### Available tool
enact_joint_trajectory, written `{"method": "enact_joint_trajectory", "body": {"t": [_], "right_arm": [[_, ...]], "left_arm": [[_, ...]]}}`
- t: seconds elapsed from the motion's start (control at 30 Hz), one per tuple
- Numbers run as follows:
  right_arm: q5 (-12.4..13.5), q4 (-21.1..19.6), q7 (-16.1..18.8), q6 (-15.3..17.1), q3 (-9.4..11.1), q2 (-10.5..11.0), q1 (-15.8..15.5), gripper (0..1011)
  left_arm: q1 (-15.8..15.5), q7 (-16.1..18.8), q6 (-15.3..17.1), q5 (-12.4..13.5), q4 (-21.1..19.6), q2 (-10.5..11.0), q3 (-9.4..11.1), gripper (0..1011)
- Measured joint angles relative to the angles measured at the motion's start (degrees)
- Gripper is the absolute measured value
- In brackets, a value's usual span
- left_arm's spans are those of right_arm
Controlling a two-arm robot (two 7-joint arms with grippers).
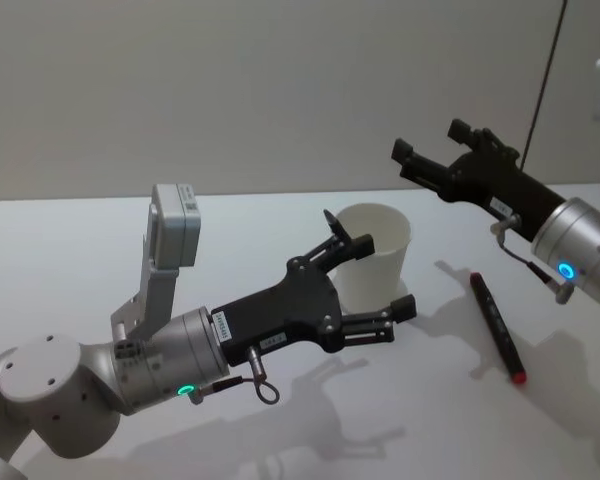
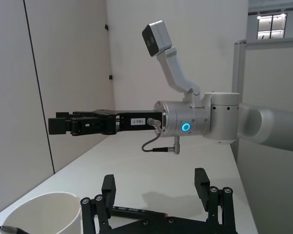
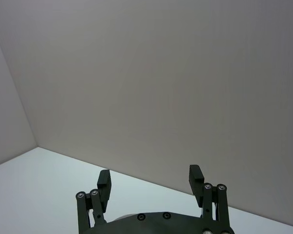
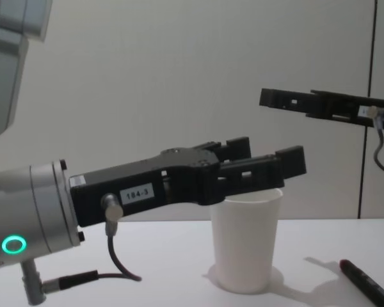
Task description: Place the pen into the pen holder.
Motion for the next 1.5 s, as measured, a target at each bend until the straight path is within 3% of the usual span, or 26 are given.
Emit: {"method": "enact_joint_trajectory", "body": {"t": [0.27,1.23,1.5], "right_arm": [[-1.74,-0.89,-1.3,-0.86,0.65,-0.14,-1.95,1001],[-15.66,-7.83,-11.47,-7.61,5.66,-1.05,-17.41,1001],[-16.96,-8.47,-12.45,-8.22,6.13,-1.14,-18.87,1001]], "left_arm": [[0.04,3.41,0.17,1.86,-0.04,-0.38,0.0,1001],[0.33,25.72,1.36,14.41,-0.69,-2.97,0.17,1001],[0.41,31.43,1.64,17.59,-0.84,-3.62,0.22,1001]]}}
